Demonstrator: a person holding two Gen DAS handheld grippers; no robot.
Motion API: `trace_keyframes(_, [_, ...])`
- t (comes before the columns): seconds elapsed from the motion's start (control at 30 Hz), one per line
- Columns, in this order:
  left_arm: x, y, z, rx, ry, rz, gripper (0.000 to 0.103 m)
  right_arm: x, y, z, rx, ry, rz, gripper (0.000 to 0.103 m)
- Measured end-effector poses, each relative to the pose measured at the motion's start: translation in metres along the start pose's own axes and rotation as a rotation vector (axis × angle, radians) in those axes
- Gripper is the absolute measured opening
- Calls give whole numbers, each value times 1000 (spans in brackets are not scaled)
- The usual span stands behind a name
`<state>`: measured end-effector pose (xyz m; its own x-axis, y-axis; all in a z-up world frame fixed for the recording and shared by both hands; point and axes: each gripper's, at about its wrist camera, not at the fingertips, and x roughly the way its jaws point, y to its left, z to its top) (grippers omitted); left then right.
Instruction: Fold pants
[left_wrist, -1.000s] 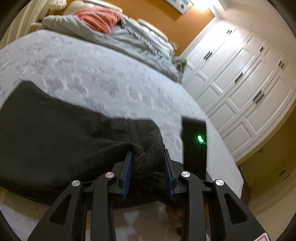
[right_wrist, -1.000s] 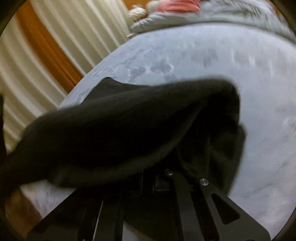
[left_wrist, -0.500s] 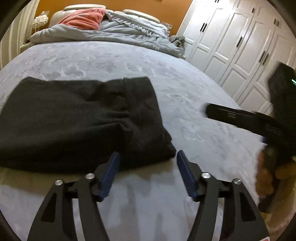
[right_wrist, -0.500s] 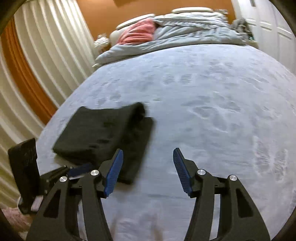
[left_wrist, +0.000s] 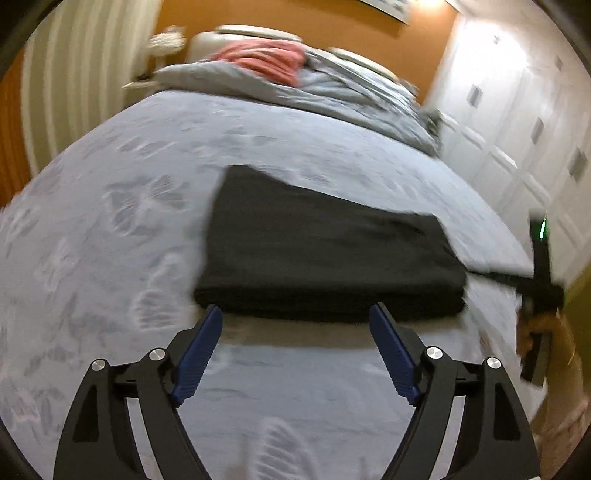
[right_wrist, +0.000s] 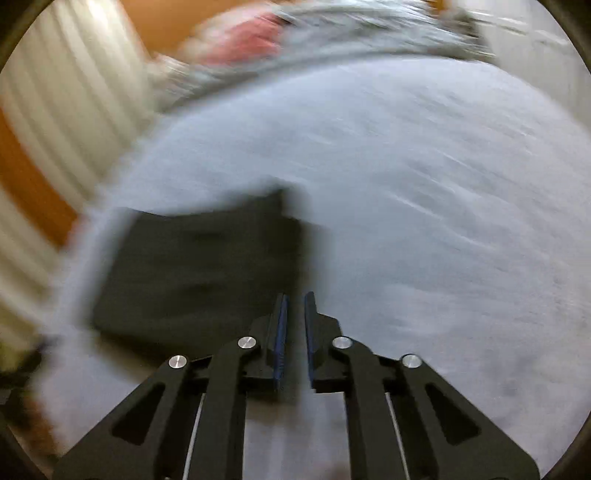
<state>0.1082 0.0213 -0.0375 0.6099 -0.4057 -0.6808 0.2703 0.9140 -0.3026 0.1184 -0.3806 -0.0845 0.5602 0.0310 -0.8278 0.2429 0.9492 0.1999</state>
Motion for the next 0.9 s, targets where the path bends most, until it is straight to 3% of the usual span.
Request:
trace_keyframes(0.03, [0, 8, 0, -31, -14, -3, 78, 3, -14, -6, 70, 12, -3, 11])
trace_keyframes(0.13, [1, 39, -1, -168, -31, -37, 78, -18, -21, -15, 166, -43, 143, 18])
trace_keyframes(0.17, [4, 48, 5, -204, -11, -74, 79, -26, -17, -17, 170, -67, 165, 44])
trace_keyframes(0.2, [6, 53, 11, -230, -2, -101, 79, -30, -11, -18, 179, -83, 186, 83])
trace_keyframes(0.23, [8, 56, 18, -256, -8, -110, 79, -31, -6, -20, 200, -101, 209, 91])
trace_keyframes(0.33, [21, 61, 34, -283, -9, -101, 86, -11, 14, -22, 197, -50, 256, 91])
trace_keyframes(0.43, [51, 76, 37, -377, 46, -134, 86, 17, 27, -24, 169, 30, 219, 92])
trace_keyframes(0.53, [84, 93, 24, -492, 134, -228, 83, 17, 44, -24, 98, 7, 178, 93])
trace_keyframes(0.57, [82, 91, 23, -468, 103, -218, 82, 18, 47, -23, 88, 3, 180, 92])
trace_keyframes(0.6, [79, 85, 24, -418, 87, -197, 61, 20, 49, -23, 92, -2, 193, 71])
trace_keyframes(0.63, [80, 77, 25, -357, 105, -171, 21, 24, 48, -22, 90, 3, 205, 62])
trace_keyframes(0.67, [83, 69, 25, -301, 143, -158, 13, 25, 49, -21, 84, 6, 208, 47])
trace_keyframes(0.7, [81, 68, 24, -301, 145, -166, 12, 25, 49, -19, 87, 3, 236, 35])
trace_keyframes(0.8, [46, 59, 26, -302, 119, -178, 11, 2, 48, -15, 107, -27, 321, 31])
trace_keyframes(0.9, [19, 56, 20, -264, 114, -153, 14, -27, 46, -22, 89, -51, 374, 34])
